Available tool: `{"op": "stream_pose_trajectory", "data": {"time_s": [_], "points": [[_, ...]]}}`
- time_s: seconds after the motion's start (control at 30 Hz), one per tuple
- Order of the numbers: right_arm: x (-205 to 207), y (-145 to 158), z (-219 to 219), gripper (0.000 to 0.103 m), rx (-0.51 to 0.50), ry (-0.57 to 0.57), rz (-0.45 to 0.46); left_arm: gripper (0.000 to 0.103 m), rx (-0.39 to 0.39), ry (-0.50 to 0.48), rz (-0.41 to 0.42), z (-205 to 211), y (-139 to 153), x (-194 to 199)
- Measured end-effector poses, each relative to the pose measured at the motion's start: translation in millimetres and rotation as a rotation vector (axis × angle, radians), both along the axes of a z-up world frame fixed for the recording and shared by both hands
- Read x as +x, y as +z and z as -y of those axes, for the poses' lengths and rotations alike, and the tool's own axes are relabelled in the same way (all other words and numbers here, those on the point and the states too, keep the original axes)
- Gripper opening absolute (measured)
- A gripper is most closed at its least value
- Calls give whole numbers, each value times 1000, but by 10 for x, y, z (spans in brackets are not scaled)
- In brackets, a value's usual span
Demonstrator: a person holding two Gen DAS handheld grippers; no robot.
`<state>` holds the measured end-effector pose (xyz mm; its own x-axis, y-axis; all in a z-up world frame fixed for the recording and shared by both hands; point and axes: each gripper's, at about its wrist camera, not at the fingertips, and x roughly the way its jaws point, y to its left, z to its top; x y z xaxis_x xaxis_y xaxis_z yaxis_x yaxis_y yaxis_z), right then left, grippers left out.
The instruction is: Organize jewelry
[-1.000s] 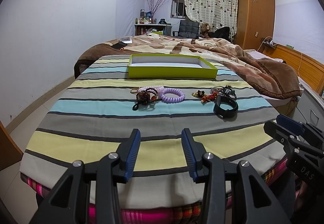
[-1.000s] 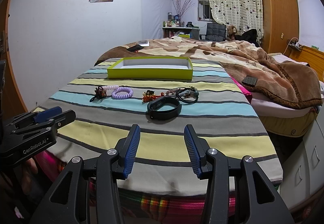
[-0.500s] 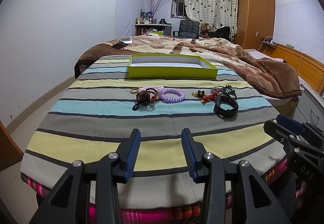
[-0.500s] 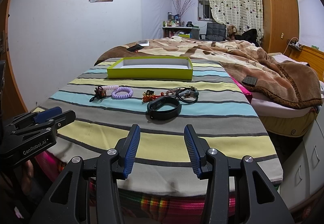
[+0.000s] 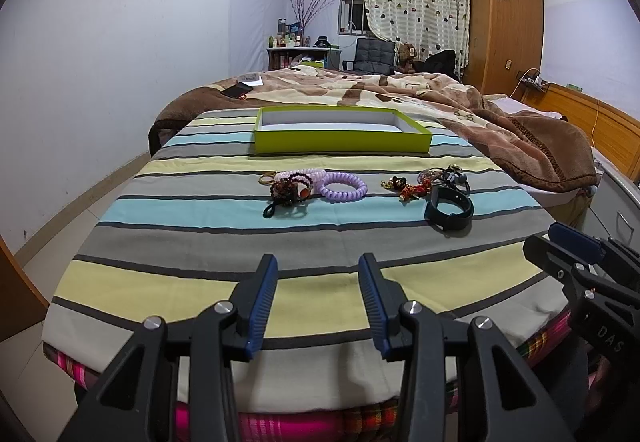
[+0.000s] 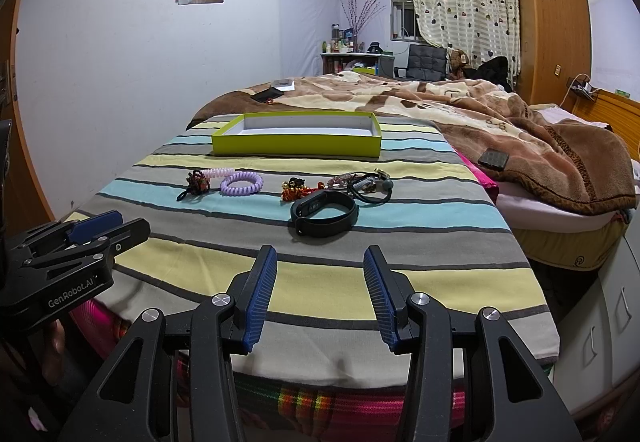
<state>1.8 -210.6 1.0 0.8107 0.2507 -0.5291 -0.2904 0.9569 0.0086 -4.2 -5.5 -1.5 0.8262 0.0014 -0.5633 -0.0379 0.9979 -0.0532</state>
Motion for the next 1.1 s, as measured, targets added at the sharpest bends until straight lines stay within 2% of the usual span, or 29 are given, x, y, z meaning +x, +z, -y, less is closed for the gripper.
{"op": "stream_pose_trajectory", "data": {"time_s": [0.67, 0.87, 1.1], "points": [[56, -29, -21, 46, -8, -3, -6, 44, 2, -11, -18, -38, 18, 196], [280, 30, 47, 46, -1, -10, -22, 44, -30, 16, -41, -183, 63, 473], [718, 18, 152, 46, 44, -23, -121, 44, -26, 32, -79, -342, 81, 868]]}}
